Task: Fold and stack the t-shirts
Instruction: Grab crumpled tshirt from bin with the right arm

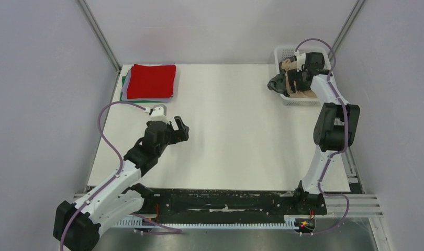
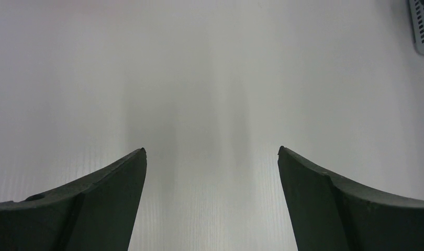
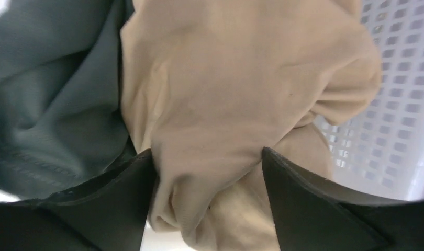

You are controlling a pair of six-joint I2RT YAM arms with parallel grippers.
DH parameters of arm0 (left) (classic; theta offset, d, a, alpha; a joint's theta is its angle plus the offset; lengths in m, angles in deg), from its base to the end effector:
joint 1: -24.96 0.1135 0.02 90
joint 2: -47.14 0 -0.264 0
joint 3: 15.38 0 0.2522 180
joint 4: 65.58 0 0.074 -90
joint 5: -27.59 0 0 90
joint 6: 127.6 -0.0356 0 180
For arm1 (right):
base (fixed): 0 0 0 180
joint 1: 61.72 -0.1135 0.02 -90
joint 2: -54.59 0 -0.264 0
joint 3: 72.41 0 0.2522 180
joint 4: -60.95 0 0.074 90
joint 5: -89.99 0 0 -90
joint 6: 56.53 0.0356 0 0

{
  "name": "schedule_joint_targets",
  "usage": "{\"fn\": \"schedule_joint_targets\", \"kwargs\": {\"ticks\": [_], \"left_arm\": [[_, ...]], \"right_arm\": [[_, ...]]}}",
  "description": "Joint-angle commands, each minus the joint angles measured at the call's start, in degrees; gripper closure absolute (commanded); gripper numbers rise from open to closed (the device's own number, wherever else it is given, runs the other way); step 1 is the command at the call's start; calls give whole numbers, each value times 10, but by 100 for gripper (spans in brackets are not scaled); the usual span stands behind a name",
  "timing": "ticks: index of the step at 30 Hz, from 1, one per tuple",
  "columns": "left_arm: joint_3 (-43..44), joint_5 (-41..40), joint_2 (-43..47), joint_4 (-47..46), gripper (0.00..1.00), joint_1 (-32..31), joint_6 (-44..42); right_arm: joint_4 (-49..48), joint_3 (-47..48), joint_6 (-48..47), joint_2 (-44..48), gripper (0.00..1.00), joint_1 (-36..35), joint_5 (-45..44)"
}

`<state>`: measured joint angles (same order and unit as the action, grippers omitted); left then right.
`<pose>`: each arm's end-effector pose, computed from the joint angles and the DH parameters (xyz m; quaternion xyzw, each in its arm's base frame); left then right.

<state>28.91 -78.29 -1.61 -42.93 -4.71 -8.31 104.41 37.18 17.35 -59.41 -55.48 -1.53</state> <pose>0.1731 -0.0874 0.2430 -0.0693 0.8452 -0.1517 0.5078 0.4496 -0.0501 0.2540 -0.0756 0.9300 -0.0818 0.3502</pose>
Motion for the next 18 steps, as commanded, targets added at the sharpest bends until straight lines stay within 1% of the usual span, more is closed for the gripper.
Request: {"fn": "schedule_joint_targets", "kwargs": {"ticks": [1,2,3,5,8,12,14,16,18], "left_arm": [[28,-20,-3,-10,0,-1,3],[28,-21,-4,-9,0,-1,3],[28,-23,-4,-8,0,-1,3],[28,-26,-5,-7,0,-1,2],[32,-29,-6,-2,0,-1,3],[32,-30,-4,0,0,-1,4],[32,-30,-1,1,0,-1,6],[31,-30,2,2,0,-1,6],[32,-33,2,9,0,-1,6]], "right_arm": [[16,46,-19,-34,34,6,-28],[15,51,-16,-42,48,7,-37],[13,57,-11,-49,63,8,-49],[7,67,4,-53,84,8,-77],[-21,77,27,-36,100,10,-98],[-96,75,66,28,100,11,-162],[-148,69,79,65,100,11,-198],[-222,47,92,114,100,11,-224],[-317,3,113,167,100,10,-224]]}}
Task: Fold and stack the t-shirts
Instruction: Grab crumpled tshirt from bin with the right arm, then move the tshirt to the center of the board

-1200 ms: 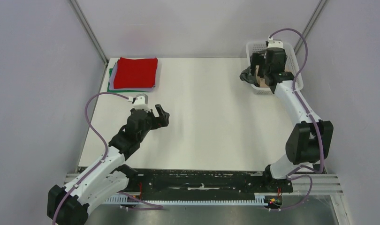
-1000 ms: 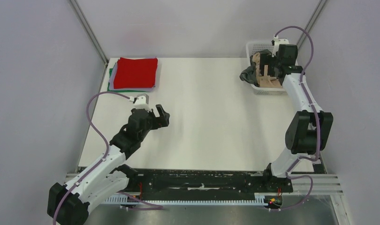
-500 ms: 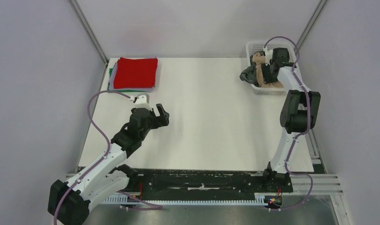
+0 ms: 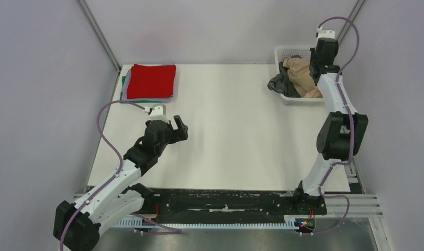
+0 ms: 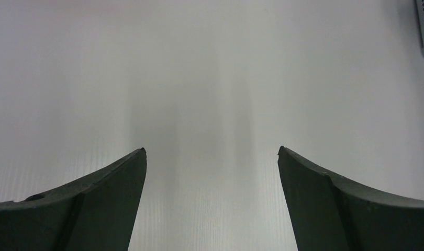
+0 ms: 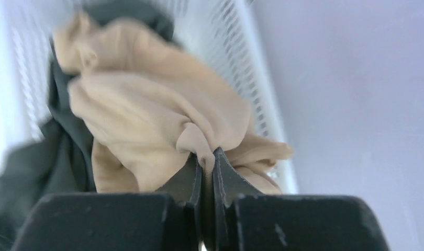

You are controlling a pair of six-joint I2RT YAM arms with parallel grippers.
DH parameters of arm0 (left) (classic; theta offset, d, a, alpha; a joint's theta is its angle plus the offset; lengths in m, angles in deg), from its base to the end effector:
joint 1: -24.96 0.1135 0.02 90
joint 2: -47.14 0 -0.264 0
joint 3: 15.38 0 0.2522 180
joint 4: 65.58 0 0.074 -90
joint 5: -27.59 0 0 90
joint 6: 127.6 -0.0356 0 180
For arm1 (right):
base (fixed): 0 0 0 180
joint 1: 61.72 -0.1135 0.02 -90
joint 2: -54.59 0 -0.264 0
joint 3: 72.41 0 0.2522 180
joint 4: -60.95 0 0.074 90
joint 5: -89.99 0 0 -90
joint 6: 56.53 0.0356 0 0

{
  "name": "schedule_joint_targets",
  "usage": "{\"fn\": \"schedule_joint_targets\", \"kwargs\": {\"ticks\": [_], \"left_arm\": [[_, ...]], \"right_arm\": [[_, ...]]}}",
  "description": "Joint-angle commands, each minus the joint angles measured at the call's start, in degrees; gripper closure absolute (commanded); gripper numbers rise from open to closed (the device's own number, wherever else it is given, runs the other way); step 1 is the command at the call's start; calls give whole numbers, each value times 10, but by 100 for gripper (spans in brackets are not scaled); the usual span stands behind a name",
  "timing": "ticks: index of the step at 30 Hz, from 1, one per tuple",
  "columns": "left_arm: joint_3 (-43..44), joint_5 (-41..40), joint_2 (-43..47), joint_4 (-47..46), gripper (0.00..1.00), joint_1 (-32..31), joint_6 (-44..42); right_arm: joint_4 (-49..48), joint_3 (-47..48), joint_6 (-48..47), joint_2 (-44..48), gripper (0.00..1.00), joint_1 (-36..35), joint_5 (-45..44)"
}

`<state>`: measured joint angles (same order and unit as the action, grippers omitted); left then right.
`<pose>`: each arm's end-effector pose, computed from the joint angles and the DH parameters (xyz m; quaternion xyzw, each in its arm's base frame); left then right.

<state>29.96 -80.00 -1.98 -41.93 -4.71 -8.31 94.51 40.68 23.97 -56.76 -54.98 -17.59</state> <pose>0.1745 -0.0870 0.2468 -0.0766 0.8448 -0.1388 0.5110 0.4555 -0.0647 0.3101 0.0535 0.8651 -0.2001 0.4568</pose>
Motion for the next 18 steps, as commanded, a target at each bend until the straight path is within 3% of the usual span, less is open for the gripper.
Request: {"fn": "schedule_joint_targets", "kwargs": {"ticks": [1,9,14,18], "left_arm": [[22,-16,6,1,0,-1,7],[17,-10,19,3,0,-1,15],[12,-10,27,0,0,-1,20],[10,-12,35,4,0,-1,25]], "right_arm": [[-270,-51,51,167,100,6,-52],[-447,-68,94,271,100,5,88],[-388,20,199,277,100,5,250],[-401,17,317,294,100,3,403]]}}
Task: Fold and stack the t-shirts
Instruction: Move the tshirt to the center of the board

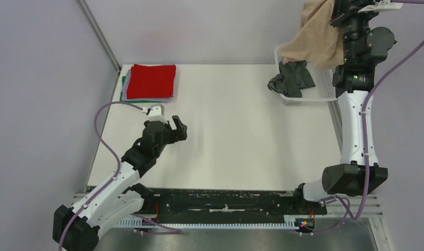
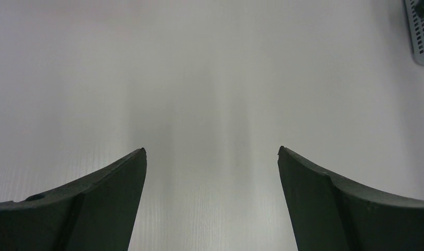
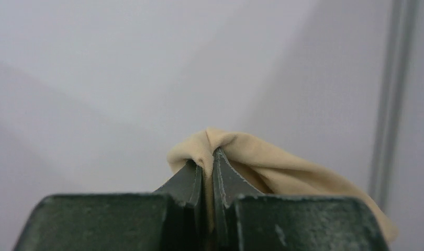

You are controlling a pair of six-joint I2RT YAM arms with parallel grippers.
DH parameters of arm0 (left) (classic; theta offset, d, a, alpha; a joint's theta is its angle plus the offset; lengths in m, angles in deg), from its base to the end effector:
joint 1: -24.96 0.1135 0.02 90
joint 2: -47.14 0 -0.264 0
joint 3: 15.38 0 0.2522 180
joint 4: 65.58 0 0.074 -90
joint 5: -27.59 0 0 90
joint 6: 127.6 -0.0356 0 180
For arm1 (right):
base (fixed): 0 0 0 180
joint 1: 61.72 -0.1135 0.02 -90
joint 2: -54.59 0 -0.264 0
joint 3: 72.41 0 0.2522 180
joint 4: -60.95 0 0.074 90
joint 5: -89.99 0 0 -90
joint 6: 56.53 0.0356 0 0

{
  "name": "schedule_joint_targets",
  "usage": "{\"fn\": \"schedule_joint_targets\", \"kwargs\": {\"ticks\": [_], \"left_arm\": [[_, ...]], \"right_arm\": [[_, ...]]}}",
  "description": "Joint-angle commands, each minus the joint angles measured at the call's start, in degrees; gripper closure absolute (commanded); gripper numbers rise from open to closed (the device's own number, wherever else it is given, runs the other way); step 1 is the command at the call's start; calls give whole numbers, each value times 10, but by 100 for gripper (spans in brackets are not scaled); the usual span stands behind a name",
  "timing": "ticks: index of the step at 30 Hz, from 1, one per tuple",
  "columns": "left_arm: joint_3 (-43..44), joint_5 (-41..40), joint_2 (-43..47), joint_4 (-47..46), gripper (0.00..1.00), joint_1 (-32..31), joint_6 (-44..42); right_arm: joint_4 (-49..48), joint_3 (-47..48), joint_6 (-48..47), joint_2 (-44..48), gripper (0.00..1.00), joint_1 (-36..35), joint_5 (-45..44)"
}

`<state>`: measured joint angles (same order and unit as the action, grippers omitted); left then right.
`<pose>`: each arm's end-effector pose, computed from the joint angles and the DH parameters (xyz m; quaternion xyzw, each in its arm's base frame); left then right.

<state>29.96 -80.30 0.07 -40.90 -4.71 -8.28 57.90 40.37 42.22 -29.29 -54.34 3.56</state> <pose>0.1695 -0.0840 0.2512 -0.0794 0.8398 -0.1412 0.5181 0.3033 -0.0371 0.5558 0.0411 0.4840 0.0256 0.8737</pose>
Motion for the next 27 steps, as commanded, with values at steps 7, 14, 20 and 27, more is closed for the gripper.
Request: {"fn": "schedule_joint_targets", "kwargs": {"ticks": [7,14,20,27], "left_arm": [[14,-35,31,27,0,-1,47],[51,-25,73,123,0,-1,86],[37,27,131,197,0,-2,136],[-4,31,144,213,0,-2,172]], "right_arm": [[-45,-48,173,46,100,-155,306],[-4,-190,104,97,100,-299,214],[-8,-368,105,175,100,-364,88],[43,-470,-5,125,100,-369,-32]]}}
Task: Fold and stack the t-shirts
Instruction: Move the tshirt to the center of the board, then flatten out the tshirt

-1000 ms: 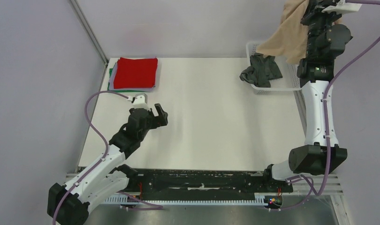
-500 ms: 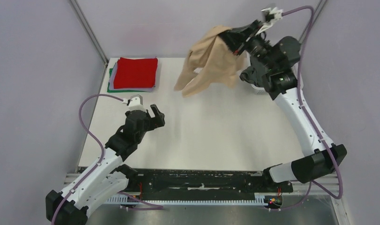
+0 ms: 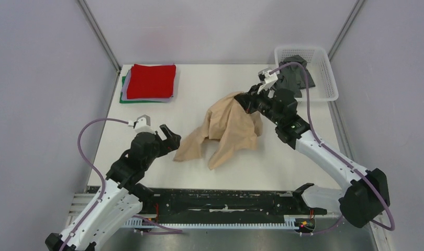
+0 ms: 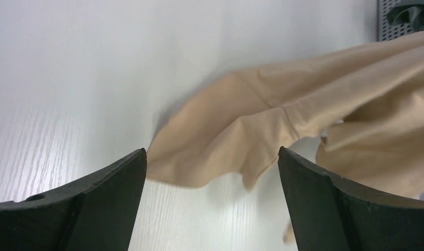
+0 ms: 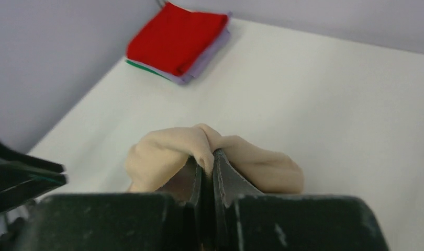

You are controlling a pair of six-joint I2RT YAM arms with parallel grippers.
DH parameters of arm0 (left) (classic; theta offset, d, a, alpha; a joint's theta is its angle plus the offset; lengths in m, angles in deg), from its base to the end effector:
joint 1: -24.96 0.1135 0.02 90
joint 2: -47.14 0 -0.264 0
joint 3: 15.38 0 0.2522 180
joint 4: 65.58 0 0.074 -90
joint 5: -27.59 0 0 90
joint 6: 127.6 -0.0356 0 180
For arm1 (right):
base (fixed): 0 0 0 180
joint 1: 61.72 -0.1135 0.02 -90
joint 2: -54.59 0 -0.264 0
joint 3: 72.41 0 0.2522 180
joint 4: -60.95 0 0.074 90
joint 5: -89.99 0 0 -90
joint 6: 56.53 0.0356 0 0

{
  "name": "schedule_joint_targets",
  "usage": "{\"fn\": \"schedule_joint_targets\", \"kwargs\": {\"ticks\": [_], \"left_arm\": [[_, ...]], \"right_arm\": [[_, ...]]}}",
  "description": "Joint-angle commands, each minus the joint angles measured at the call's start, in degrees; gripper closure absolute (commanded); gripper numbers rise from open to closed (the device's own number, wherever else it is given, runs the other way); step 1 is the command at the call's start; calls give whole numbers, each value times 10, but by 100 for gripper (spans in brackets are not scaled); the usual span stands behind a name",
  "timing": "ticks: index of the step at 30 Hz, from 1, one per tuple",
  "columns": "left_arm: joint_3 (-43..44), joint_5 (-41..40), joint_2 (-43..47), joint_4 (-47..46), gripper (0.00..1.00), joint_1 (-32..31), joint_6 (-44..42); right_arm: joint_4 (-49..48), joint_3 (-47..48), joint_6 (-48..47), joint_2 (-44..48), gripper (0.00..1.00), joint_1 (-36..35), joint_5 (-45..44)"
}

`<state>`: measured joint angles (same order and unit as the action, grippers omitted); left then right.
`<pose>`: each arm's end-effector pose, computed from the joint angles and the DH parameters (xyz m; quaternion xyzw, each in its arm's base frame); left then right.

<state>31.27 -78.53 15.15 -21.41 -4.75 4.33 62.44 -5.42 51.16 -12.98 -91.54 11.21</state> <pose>0.1215 -0.0579 0.2639 -0.1613 0.8430 -0.1937 0.4753 0.2397 0.1454 0.3510 -0.1432 0.7051 0.3427 0.6040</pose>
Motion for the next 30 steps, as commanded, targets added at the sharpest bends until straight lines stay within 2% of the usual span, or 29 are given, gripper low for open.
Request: {"fn": "schedule_joint_targets", "kwargs": {"ticks": [1,6,7,9,10,11,14,18,22,26,30], "left_arm": [[-20,11,-13,18,0,-2,49],[-30,7,-55,6,0,-1,57],[-31,10,-65,4,0,-1,59],[-35,15,-85,0,0,-1,62],[-38,15,-93,-4,0,-1,62],[-41,14,-101,-9,0,-1,64],[-48,9,-131,-31,0,-1,65],[-48,12,-198,-90,0,0,58],[-24,31,-284,-137,0,1,50],[3,53,-364,-159,0,1,32],[28,54,-436,-153,9,0,22]], "right_arm": [[11,-10,-127,-58,99,3,-121],[50,8,-210,-165,84,14,-145],[60,20,-213,-182,77,16,-161],[90,39,-206,-202,39,16,-216],[100,44,-201,-203,16,16,-234],[107,42,-192,-196,3,16,-247],[111,12,-178,-143,2,15,-257],[116,-74,-159,-16,2,-17,-247],[90,-168,-125,90,2,-43,-181],[91,-210,-107,133,2,-54,-159],[107,-221,-98,137,2,-61,-149]]}}
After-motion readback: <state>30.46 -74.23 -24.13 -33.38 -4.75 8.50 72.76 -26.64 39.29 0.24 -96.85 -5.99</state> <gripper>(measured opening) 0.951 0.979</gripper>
